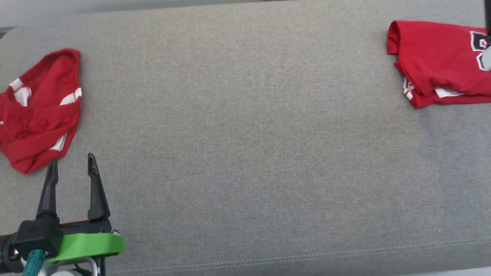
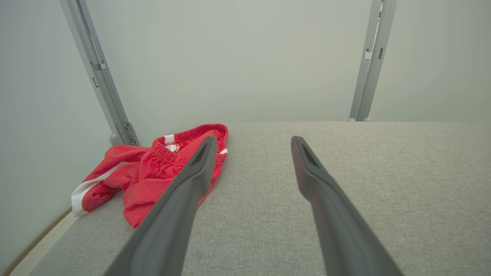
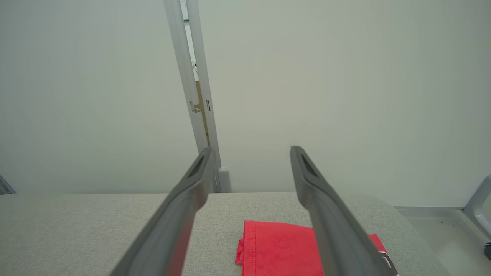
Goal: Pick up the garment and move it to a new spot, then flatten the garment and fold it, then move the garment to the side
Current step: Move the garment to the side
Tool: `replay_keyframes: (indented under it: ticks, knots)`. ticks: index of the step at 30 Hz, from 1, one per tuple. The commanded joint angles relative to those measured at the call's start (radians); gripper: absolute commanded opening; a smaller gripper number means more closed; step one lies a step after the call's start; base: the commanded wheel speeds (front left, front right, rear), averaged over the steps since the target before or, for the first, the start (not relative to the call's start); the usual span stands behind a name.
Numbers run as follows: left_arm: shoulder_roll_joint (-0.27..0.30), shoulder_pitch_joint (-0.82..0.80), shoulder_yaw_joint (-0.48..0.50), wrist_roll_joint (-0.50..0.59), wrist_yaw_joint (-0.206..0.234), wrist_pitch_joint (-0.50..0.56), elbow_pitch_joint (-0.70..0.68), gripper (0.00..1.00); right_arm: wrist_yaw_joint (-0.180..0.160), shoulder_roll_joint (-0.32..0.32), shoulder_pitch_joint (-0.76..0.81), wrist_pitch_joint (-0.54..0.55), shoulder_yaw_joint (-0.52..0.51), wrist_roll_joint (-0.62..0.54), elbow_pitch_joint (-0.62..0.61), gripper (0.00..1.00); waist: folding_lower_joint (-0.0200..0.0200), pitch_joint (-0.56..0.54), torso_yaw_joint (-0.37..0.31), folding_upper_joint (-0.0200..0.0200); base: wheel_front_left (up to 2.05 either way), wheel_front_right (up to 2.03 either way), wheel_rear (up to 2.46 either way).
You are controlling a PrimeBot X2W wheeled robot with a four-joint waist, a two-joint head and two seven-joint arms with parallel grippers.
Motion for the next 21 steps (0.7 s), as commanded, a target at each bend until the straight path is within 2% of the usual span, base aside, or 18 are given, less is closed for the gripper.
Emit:
replay_keyframes:
  ticks: [1,6,9,10,17,21]
  knots:
    - [0.002,0.013,0.005,-0.004,0.008,-0.002,0.002,1.00,-0.001,0.027,0.070,-0.003,-0.075,-0.059,-0.033,1.00,0.0001,-0.044,-0.034,0.0000,0.00,0.00,0.00]
    - [0.001,0.029,0.008,-0.005,0.005,-0.002,0.003,1.00,0.000,0.140,0.240,-0.004,-0.286,-0.228,-0.154,1.00,0.0001,-0.079,-0.048,0.0000,0.00,0.00,0.00]
    - [0.000,0.037,0.005,-0.006,0.003,-0.002,0.006,1.00,0.000,0.210,0.337,-0.004,-0.370,-0.322,-0.220,1.00,0.0001,-0.094,-0.055,0.0000,0.00,0.00,0.00]
    - [0.000,0.037,0.005,-0.006,0.003,-0.002,0.006,1.00,0.000,0.210,0.337,-0.004,-0.370,-0.322,-0.220,1.00,0.0001,-0.094,-0.055,0.0000,0.00,0.00,0.00]
    - [-0.001,0.043,-0.001,-0.005,0.000,-0.002,0.022,1.00,0.000,0.347,0.495,-0.004,-0.493,-0.444,-0.330,1.00,0.0001,-0.126,-0.065,0.0000,0.00,0.00,0.00]
    - [-0.001,0.049,-0.007,-0.007,0.002,-0.002,0.033,1.00,0.000,0.401,0.570,-0.004,-0.516,-0.495,-0.375,1.00,0.0001,-0.143,-0.066,0.0000,0.00,0.00,0.00]
